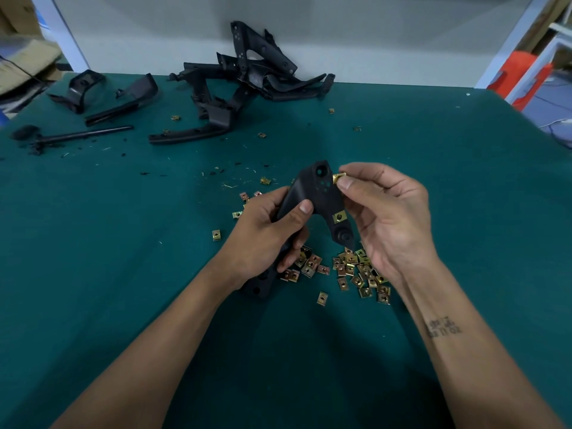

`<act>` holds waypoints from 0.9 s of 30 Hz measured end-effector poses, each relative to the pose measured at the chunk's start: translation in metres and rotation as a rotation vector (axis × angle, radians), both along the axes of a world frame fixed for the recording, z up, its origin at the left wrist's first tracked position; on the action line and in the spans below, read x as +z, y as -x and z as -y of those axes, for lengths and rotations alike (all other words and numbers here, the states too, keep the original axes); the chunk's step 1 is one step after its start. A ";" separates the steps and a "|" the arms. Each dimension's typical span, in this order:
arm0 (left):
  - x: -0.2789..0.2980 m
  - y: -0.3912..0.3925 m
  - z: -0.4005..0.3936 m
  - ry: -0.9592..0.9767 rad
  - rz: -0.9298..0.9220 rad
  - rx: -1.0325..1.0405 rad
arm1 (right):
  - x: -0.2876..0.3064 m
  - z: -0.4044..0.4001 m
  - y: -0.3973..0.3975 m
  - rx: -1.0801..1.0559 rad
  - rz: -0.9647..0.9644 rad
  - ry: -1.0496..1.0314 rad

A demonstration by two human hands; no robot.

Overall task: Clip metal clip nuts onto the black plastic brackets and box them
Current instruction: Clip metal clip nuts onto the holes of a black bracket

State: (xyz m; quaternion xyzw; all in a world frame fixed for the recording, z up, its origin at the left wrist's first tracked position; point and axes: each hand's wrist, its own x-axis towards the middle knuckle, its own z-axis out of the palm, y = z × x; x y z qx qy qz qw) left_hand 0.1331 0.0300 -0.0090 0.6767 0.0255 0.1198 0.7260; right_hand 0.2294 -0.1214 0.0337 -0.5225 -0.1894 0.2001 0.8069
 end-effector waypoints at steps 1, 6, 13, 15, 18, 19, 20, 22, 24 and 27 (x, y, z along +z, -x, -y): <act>-0.001 0.000 0.000 -0.015 -0.003 0.009 | 0.000 -0.001 0.001 -0.018 0.015 0.008; -0.002 -0.001 0.000 -0.068 -0.003 0.042 | -0.002 -0.004 0.006 -0.066 0.006 0.013; -0.002 -0.001 0.001 -0.065 -0.009 0.050 | -0.003 -0.013 0.016 -0.189 0.011 0.038; -0.002 -0.002 0.001 -0.065 -0.005 0.050 | -0.003 -0.014 0.017 -0.213 0.052 0.042; -0.002 -0.001 0.002 -0.060 -0.004 0.050 | -0.004 -0.013 0.017 -0.220 0.100 0.042; -0.002 -0.001 0.001 -0.058 -0.001 0.050 | -0.005 -0.013 0.016 -0.211 0.109 0.047; -0.002 -0.001 0.001 -0.055 0.004 0.049 | -0.005 -0.013 0.015 -0.199 0.118 0.057; -0.001 -0.001 0.001 -0.051 0.008 0.048 | -0.006 -0.012 0.013 -0.178 0.132 0.073; -0.002 -0.001 0.002 -0.061 0.006 0.055 | -0.006 -0.012 0.013 -0.188 0.144 0.071; -0.003 -0.002 0.001 -0.068 0.005 0.072 | -0.011 -0.016 0.022 -0.284 0.250 0.088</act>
